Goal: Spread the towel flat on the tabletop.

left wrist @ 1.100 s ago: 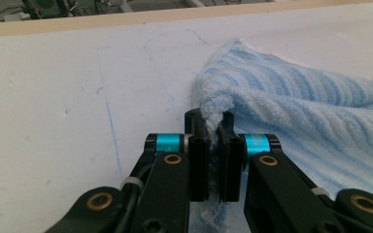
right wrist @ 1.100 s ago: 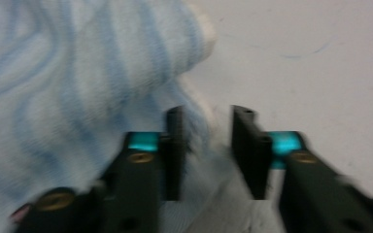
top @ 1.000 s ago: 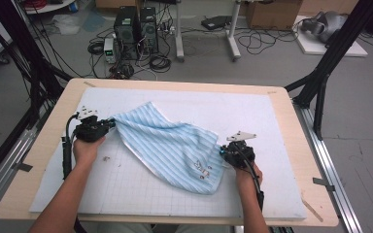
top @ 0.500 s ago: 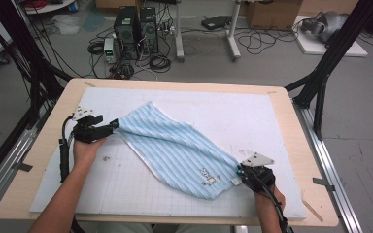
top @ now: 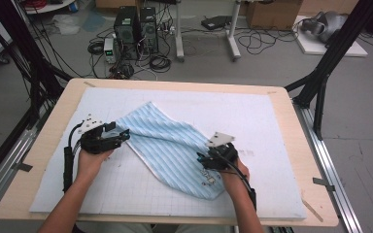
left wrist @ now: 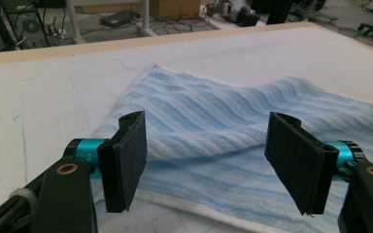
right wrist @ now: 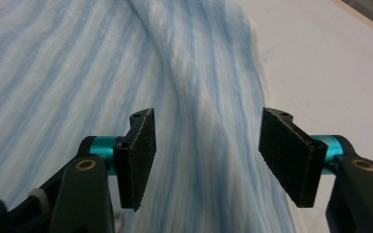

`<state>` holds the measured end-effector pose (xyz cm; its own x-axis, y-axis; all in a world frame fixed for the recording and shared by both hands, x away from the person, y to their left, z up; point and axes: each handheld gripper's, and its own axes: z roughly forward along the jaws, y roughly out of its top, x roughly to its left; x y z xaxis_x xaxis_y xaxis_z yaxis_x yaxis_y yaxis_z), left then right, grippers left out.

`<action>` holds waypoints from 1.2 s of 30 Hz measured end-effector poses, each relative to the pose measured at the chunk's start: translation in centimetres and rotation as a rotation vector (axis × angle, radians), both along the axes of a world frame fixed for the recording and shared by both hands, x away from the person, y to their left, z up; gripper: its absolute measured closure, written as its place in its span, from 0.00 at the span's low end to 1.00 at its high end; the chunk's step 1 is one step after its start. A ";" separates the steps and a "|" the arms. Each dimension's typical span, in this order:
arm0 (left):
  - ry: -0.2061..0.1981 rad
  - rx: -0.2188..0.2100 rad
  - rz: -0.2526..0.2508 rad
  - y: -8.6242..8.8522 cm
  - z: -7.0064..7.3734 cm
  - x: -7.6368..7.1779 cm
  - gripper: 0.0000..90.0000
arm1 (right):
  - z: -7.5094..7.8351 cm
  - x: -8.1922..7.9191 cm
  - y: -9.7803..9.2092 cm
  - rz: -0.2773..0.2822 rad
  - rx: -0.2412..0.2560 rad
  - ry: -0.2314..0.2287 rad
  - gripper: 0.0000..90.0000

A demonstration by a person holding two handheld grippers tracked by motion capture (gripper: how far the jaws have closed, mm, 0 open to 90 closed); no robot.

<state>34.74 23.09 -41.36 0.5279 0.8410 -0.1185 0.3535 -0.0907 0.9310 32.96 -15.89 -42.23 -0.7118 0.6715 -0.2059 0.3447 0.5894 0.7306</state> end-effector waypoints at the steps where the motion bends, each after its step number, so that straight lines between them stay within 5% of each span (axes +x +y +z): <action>1: 0.003 0.003 -0.001 0.0 0.0 0.0 0.36 | -0.1 0.7 0.6 0.012 -0.003 0.010 0.42; 6: 0.030 0.016 -0.007 -0.2 -0.3 0.1 0.36 | -0.1 3.8 2.2 0.029 0.063 0.069 0.43; 11: 0.029 0.025 -0.014 -0.8 -0.2 -0.2 0.37 | -1.9 5.3 3.0 0.085 0.056 0.180 0.57; 13: 0.033 0.031 -0.022 -1.0 -0.3 -0.2 0.37 | -1.8 5.5 2.5 0.046 0.090 0.201 0.82; 14: 0.037 0.037 -0.025 -1.2 -0.3 -0.2 0.38 | -1.8 5.5 2.4 0.036 0.067 0.178 0.92; 16: 0.042 0.040 -0.035 -1.5 -0.4 -0.2 0.38 | -1.8 5.7 2.1 0.011 0.055 0.164 0.93; 23: 0.056 0.065 -0.057 -2.5 -0.6 -0.5 0.41 | -2.1 7.2 -0.4 -0.266 0.077 0.079 0.93; 27: 0.062 0.083 -0.075 -3.1 -0.7 -0.7 0.41 | -2.2 7.6 -2.5 -0.469 0.083 0.024 0.93; 30: 0.062 0.087 -0.089 -3.5 -0.7 -0.8 0.41 | -2.1 7.7 -3.5 -0.481 0.123 0.040 0.82; 33: 0.069 0.086 -0.109 -4.0 -0.9 -1.0 0.42 | -1.1 7.0 -4.0 -0.449 0.187 0.005 0.58; 36: 0.071 0.088 -0.134 -4.8 -0.9 -1.4 0.42 | 0.0 5.5 -4.5 -0.444 0.227 -0.041 0.50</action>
<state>33.39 18.25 -42.25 0.6292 0.7722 -0.0886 0.3969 -0.2212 0.8908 38.46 -20.40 -42.20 -0.3418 0.9388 -0.0419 0.4942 0.2175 0.8417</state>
